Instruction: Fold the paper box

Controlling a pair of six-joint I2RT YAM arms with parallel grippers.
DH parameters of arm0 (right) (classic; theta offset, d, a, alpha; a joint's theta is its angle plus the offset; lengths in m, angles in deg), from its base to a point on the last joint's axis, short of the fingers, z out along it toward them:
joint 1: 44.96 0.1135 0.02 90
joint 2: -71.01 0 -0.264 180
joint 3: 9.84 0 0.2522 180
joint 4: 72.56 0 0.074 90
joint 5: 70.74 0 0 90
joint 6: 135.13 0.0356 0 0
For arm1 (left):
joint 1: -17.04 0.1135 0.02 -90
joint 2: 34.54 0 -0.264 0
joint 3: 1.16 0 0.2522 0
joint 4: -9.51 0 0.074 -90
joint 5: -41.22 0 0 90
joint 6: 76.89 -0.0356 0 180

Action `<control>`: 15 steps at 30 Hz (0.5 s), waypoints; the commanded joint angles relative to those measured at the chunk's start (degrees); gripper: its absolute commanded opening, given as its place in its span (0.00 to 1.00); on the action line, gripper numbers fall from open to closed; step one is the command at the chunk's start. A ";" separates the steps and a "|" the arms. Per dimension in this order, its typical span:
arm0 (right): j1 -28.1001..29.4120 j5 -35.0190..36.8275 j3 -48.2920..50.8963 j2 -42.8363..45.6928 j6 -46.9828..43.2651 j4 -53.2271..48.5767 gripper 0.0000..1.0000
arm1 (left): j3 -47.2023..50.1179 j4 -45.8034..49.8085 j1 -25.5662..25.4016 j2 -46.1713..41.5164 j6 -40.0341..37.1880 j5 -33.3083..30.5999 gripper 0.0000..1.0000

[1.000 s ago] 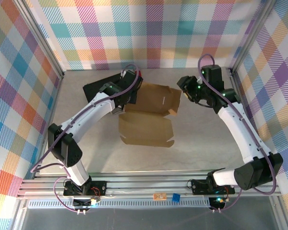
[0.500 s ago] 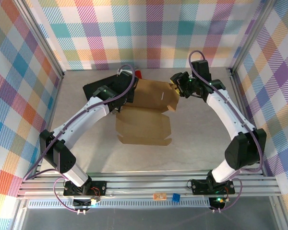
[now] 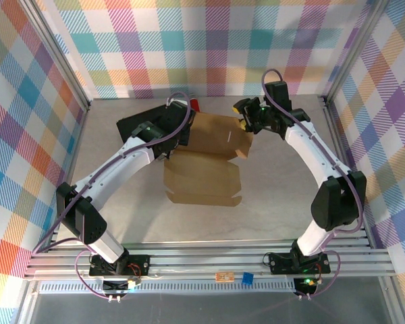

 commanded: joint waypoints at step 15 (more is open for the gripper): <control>1.22 0.02 -0.30 1.41 8.60 2.17 0.00 | -0.89 -1.12 -1.08 -1.42 -0.58 -0.25 0.00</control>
